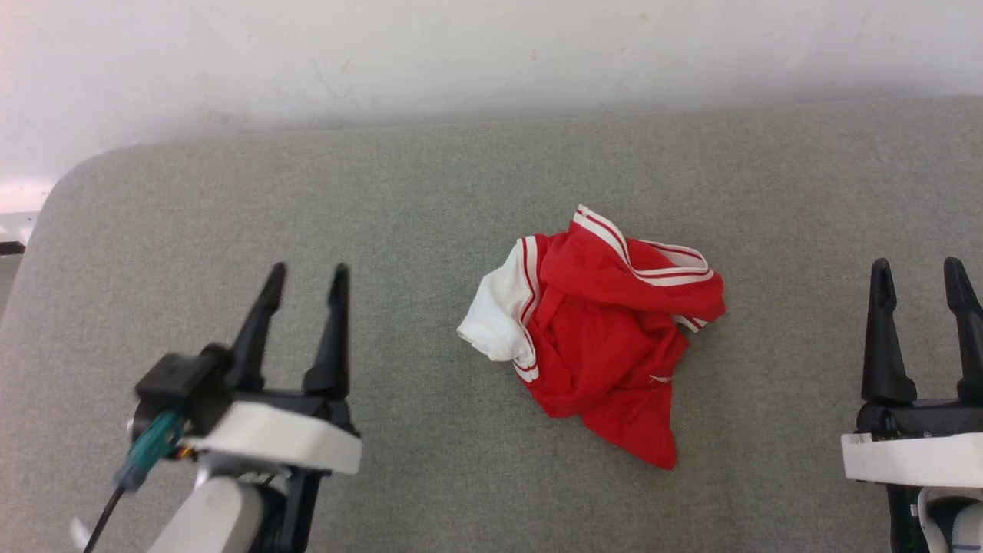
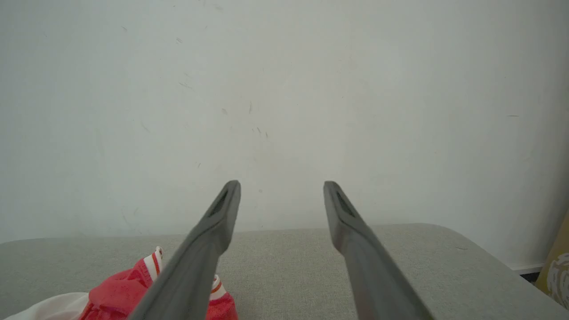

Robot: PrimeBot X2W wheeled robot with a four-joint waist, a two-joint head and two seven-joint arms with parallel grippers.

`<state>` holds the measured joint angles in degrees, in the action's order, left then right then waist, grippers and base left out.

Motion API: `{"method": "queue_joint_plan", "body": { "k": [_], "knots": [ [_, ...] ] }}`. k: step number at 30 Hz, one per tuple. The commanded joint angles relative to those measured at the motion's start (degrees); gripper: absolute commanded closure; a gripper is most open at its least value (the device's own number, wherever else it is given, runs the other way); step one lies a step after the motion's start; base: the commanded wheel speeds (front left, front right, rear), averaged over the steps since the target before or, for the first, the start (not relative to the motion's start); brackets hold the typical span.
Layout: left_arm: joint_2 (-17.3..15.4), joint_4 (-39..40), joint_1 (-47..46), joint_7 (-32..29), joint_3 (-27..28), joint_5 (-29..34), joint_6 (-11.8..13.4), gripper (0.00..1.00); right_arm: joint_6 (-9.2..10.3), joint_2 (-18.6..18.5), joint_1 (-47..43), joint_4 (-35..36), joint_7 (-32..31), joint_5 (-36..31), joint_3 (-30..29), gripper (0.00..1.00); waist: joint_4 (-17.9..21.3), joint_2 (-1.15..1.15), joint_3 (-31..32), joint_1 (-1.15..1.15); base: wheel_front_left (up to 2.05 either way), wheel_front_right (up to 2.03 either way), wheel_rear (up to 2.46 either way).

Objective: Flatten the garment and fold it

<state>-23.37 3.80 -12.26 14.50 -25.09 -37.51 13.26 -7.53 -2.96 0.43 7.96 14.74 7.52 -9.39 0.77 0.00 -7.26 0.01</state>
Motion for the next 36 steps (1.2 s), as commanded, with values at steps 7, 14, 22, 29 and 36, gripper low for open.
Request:
{"method": "queue_joint_plan", "body": {
  "k": [7,14,22,29,36],
  "knots": [
    [6.3,10.0,13.6,0.5,10.5,14.4,0.5,0.0,0.04,0.1,-1.8,-0.3,0.3,0.5,0.1,0.0,0.2,0.0,-0.2,-0.01,0.0,0.0,0.0],
    [13.7,12.4,22.6,0.5,16.2,24.1,-3.9,0.0,0.04,0.1,-4.2,-1.9,0.3,1.9,0.3,0.0,-0.3,0.0,0.2,-0.01,0.0,0.0,0.0],
    [17.9,11.7,23.3,0.5,18.9,27.4,-8.9,0.0,0.04,0.1,-3.1,-4.1,0.3,2.7,0.9,0.0,-2.0,0.0,0.4,-0.01,0.0,0.0,0.0],
    [19.7,10.1,22.7,0.5,19.3,28.0,-11.8,0.0,0.04,-0.9,0.4,-8.4,-11.7,-2.4,8.3,0.0,-4.1,0.0,-0.5,-0.01,0.0,0.0,0.0],
    [20.3,8.8,21.4,0.5,19.9,28.0,-13.2,0.0,0.04,-3.3,0.8,-12.2,-28.0,-2.7,13.3,0.0,-6.4,0.0,-2.2,-0.01,0.0,0.0,0.0]
  ]
}}
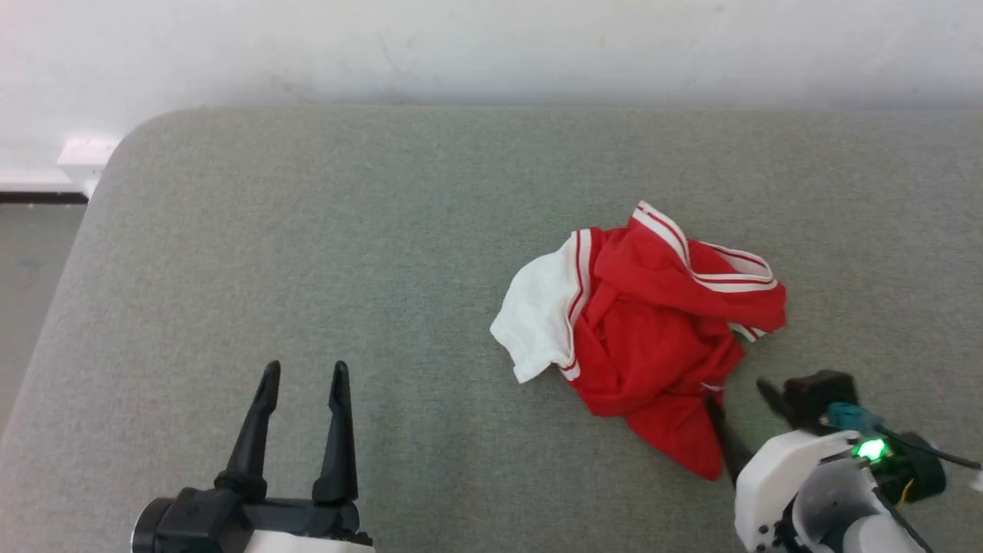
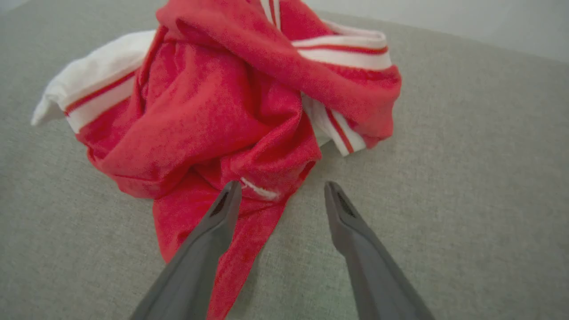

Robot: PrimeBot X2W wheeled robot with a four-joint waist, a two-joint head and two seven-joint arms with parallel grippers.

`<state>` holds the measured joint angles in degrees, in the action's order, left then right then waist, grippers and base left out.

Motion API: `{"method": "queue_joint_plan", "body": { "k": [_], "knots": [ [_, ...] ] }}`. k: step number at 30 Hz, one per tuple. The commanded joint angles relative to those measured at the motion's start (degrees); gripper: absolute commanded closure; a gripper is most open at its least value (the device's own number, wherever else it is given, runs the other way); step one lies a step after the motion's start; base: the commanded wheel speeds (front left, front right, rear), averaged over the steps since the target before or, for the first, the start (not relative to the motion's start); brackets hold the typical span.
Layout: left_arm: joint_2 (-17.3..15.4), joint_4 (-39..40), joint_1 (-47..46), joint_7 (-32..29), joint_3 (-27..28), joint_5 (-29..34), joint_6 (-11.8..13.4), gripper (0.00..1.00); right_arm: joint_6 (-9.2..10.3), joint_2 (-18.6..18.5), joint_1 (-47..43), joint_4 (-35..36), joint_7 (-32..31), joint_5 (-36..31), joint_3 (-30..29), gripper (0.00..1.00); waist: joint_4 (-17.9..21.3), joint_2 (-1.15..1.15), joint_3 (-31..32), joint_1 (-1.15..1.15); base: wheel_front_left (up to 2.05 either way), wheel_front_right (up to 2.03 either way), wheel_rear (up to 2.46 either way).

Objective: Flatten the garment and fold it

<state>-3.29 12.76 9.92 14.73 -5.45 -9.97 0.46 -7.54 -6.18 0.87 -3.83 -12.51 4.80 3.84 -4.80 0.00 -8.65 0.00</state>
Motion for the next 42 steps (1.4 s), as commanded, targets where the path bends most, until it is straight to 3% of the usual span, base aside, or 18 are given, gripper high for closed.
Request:
{"method": "queue_joint_plan", "body": {
  "k": [1,12,13,14,20,25,31,36,42],
  "knots": [
    [0.3,-0.4,-0.9,0.3,0.2,0.5,-0.6,0.0,0.05,-0.2,0.5,-1.2,-3.3,0.2,0.7,0.0,-1.1,0.0,-1.0,0.0,0.0,0.0,0.0],
    [0.4,-1.8,-2.4,0.3,-1.2,-0.8,-0.1,0.0,0.05,0.1,4.6,-6.4,-21.2,-1.7,3.6,0.0,-3.4,0.0,-2.4,0.0,0.0,0.0,0.0],
    [0.4,-2.0,-2.5,0.3,-1.3,-0.9,0.0,0.0,0.05,0.2,5.1,-6.4,-22.2,-2.0,4.0,0.7,-3.5,0.0,-2.5,0.0,0.0,0.0,0.0],
    [0.4,-2.1,-2.6,0.3,-1.4,-0.9,0.1,0.0,0.05,0.2,5.6,-6.2,-23.1,-2.0,4.4,1.0,-3.5,0.0,-2.6,0.0,0.0,0.0,0.0],
    [0.4,-2.9,-3.0,0.3,-1.7,-1.4,0.6,0.0,0.05,-1.0,7.7,-1.6,-23.2,0.2,5.1,1.0,-2.6,0.0,-2.2,0.0,0.0,0.0,0.0],
    [0.4,-3.3,-3.0,0.3,-1.8,-1.7,1.0,0.0,0.05,-2.5,9.0,5.1,-20.5,1.1,2.0,1.0,-0.4,0.0,-0.7,0.0,0.0,0.0,0.0],
    [0.4,-3.2,-2.4,0.3,-1.6,-1.6,1.0,0.0,0.05,-3.0,6.8,16.0,-20.5,1.3,-7.1,1.0,2.3,0.0,0.6,0.0,0.0,0.0,0.0],
    [0.4,-3.2,-2.4,0.3,-1.2,-1.4,0.5,0.0,0.05,0.1,-1.1,25.7,-22.1,-0.2,-18.2,1.0,3.3,0.0,0.3,0.0,0.0,0.0,0.0],
    [0.4,-3.9,-2.8,0.3,-0.7,-1.6,-0.3,0.0,0.05,3.1,-13.5,25.2,-22.9,1.2,-25.4,1.0,3.6,0.0,-0.6,0.0,0.0,0.0,0.0]
  ]
}}
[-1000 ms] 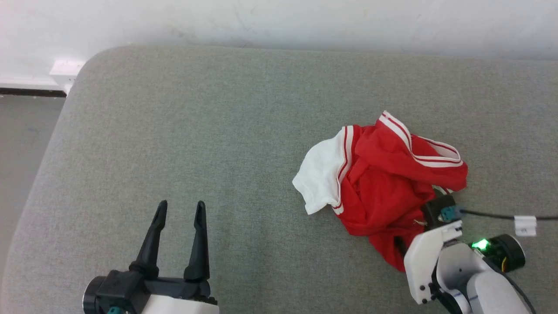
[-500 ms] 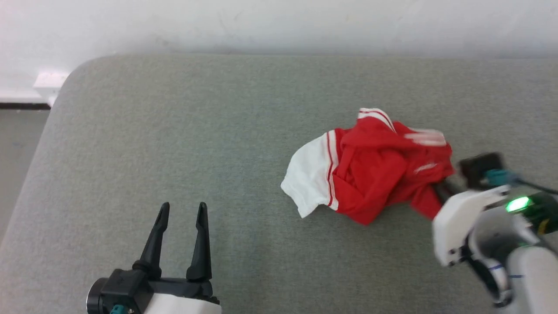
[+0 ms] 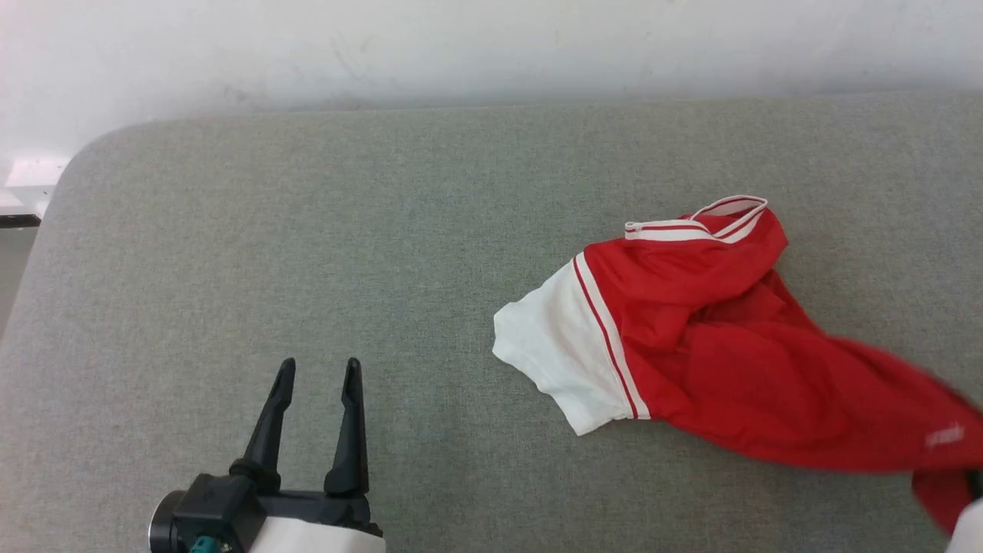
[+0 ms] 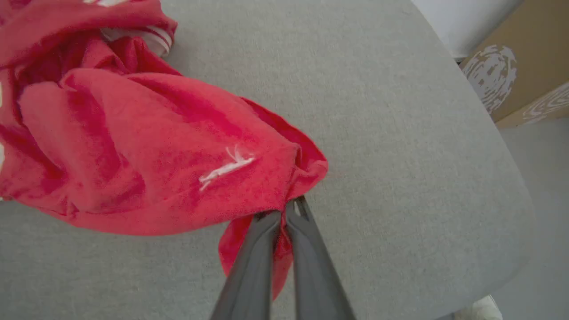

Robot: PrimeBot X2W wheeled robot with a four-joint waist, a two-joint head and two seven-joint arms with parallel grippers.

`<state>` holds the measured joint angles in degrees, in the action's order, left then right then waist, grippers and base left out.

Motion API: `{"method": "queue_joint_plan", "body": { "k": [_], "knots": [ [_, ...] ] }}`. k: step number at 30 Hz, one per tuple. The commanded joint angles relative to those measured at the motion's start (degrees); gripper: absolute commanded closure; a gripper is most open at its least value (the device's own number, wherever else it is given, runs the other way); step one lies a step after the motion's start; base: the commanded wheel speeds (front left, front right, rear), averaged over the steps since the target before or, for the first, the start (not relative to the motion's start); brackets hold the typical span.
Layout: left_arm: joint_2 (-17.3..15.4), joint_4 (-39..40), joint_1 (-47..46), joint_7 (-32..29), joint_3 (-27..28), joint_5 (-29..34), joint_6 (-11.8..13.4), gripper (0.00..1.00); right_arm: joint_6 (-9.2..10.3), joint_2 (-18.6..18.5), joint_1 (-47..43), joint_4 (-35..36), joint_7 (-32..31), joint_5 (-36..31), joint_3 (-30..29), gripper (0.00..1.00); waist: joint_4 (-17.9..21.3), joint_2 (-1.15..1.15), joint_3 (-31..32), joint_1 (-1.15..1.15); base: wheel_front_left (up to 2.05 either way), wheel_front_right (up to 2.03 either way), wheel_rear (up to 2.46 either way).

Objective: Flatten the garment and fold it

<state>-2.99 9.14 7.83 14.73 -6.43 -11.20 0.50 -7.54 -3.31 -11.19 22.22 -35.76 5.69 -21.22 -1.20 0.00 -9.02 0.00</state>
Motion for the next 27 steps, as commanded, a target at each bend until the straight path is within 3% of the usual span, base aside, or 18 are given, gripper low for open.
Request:
{"method": "queue_joint_plan", "body": {
  "k": [1,6,7,8,9,13,17,22,27],
  "knots": [
    [0.1,-0.4,-0.8,0.3,0.3,-0.3,-0.5,0.0,0.05,0.3,-2.7,-2.2,0.7,1.1,-0.7,1.0,0.1,0.0,-0.3,0.0,0.0,0.0,0.0],
    [0.1,-0.7,-0.7,0.3,0.8,0.6,-0.9,0.0,0.05,0.4,-5.6,-11.9,4.1,5.7,0.4,1.0,0.2,0.0,-0.1,0.0,0.0,0.0,0.0],
    [0.1,-0.8,-0.7,0.3,1.1,0.7,-1.0,0.0,0.05,0.4,-5.6,-13.6,5.1,5.6,0.7,0.8,0.2,0.0,0.0,0.0,0.0,0.0,0.0],
    [0.1,-0.8,-0.6,0.3,1.3,0.8,-1.1,0.0,0.05,0.4,-5.4,-15.0,6.0,5.5,1.0,0.21,0.2,0.0,0.1,0.0,0.0,0.0,0.0],
    [0.1,-0.9,-0.5,0.3,1.5,0.9,-1.1,0.0,0.05,0.4,-5.0,-16.1,6.8,5.6,1.5,0.0,0.2,0.0,0.2,0.0,0.0,0.0,0.0],
    [0.1,-1.1,0.0,0.3,2.2,1.1,-1.3,0.0,0.05,0.4,-3.4,-16.2,8.7,6.3,2.4,0.0,0.1,0.0,0.8,0.0,0.0,0.0,0.0],
    [0.1,-1.3,0.4,0.3,2.2,1.0,-1.3,0.0,0.05,0.4,-0.9,-8.3,7.6,6.5,4.6,0.0,-0.6,0.0,1.5,0.0,0.0,0.0,0.0],
    [0.1,-1.3,0.4,0.3,1.2,0.3,-0.9,0.0,0.05,-1.0,3.6,3.0,1.3,5.3,12.7,0.0,-2.0,0.0,1.7,0.0,0.0,0.0,0.0],
    [0.1,-1.7,0.0,0.3,0.2,-0.3,-0.6,0.0,0.05,-3.9,9.1,1.7,-4.4,7.5,21.7,0.0,-3.8,0.0,1.1,0.0,0.0,0.0,0.0]
  ]
}}
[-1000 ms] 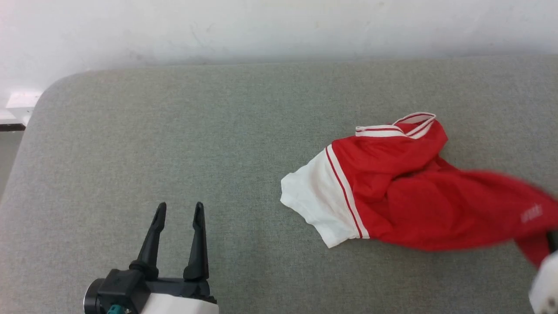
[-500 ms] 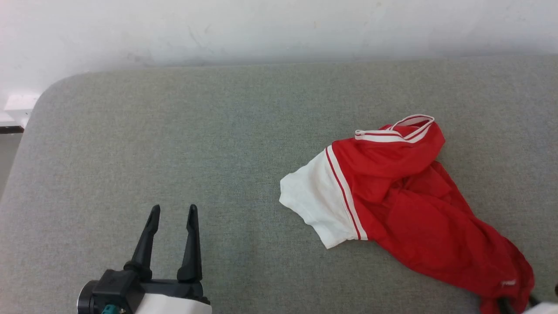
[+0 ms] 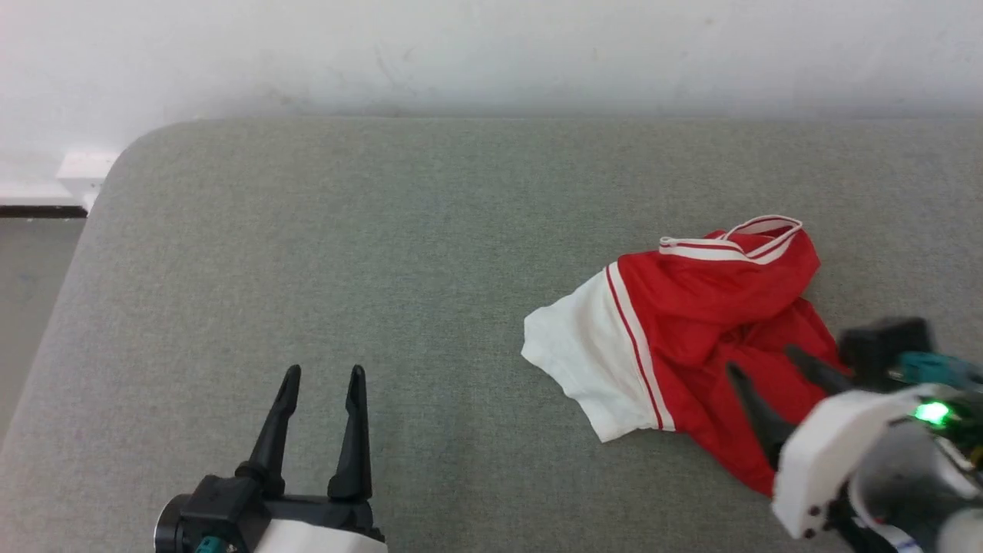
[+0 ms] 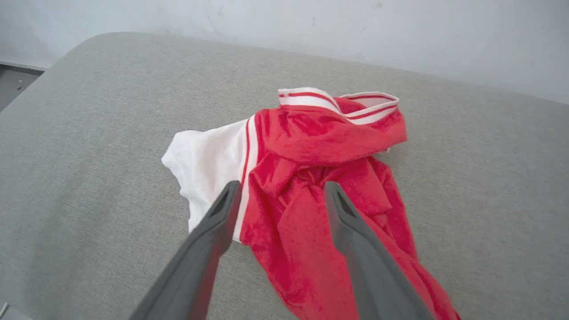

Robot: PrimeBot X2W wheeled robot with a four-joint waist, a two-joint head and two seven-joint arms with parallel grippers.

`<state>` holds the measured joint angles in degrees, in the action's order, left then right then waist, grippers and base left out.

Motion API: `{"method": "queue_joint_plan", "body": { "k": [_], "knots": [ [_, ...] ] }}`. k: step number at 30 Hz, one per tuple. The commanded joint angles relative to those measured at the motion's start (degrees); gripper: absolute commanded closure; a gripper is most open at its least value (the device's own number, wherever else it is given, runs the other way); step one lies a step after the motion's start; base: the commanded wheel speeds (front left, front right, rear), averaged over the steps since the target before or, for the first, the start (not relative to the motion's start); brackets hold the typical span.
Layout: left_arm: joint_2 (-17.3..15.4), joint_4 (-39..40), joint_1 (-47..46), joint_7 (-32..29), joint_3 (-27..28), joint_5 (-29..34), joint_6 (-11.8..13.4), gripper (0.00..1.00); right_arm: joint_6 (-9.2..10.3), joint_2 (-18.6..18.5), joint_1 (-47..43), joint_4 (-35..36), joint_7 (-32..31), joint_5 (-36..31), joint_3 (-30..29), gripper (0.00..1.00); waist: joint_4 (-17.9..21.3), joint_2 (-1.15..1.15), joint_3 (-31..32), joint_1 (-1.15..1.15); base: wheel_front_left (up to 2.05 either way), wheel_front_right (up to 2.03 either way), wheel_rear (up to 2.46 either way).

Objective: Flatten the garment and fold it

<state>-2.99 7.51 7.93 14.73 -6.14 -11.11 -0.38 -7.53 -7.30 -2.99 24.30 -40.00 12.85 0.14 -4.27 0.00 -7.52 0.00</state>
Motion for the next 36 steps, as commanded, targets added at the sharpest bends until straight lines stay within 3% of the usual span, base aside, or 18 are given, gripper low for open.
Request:
{"method": "queue_joint_plan", "body": {
  "k": [1,8,19,20,22,27,36],
  "knots": [
    [0.1,-0.1,-0.3,0.3,-0.2,-0.4,0.2,0.0,0.04,-0.6,2.1,-1.7,-0.9,0.5,2.0,0.0,-1.2,0.0,-0.6,0.0,0.0,0.0,0.0],
    [0.1,-0.6,-1.2,0.3,-0.7,-0.4,-0.1,0.0,0.04,-5.3,11.8,-16.6,-2.6,1.2,13.6,0.0,-3.7,0.0,-2.2,0.0,0.0,0.0,0.0],
    [0.1,-1.6,-2.5,0.3,-2.4,-0.6,-0.2,0.0,0.04,-4.8,23.1,-42.1,5.0,-0.5,23.7,0.0,-7.1,0.0,-3.4,0.0,0.0,0.0,0.0],
    [0.1,-1.6,-2.5,0.3,-2.5,-0.6,-0.2,0.0,0.04,-4.7,23.7,-43.8,5.2,-0.7,24.4,0.41,-7.3,0.0,-3.6,0.0,0.0,0.0,0.0],
    [0.1,-1.6,-2.7,0.3,-2.6,-0.6,-0.1,0.0,0.04,-4.3,24.7,-46.4,6.3,-0.7,24.8,1.0,-7.5,0.0,-3.7,0.0,0.0,0.0,0.0],
    [0.1,-1.8,-2.7,0.3,-2.2,-0.8,0.2,0.0,0.04,-2.4,27.6,-47.6,9.5,1.0,23.5,1.0,-7.4,0.0,-3.4,0.0,0.0,0.0,0.0],
    [0.1,-1.8,-3.1,0.3,-2.6,-1.3,0.7,0.0,0.04,1.0,41.4,-41.8,11.9,3.0,25.7,1.0,-7.2,0.0,-3.7,0.0,0.0,0.0,0.0]
  ]
}}
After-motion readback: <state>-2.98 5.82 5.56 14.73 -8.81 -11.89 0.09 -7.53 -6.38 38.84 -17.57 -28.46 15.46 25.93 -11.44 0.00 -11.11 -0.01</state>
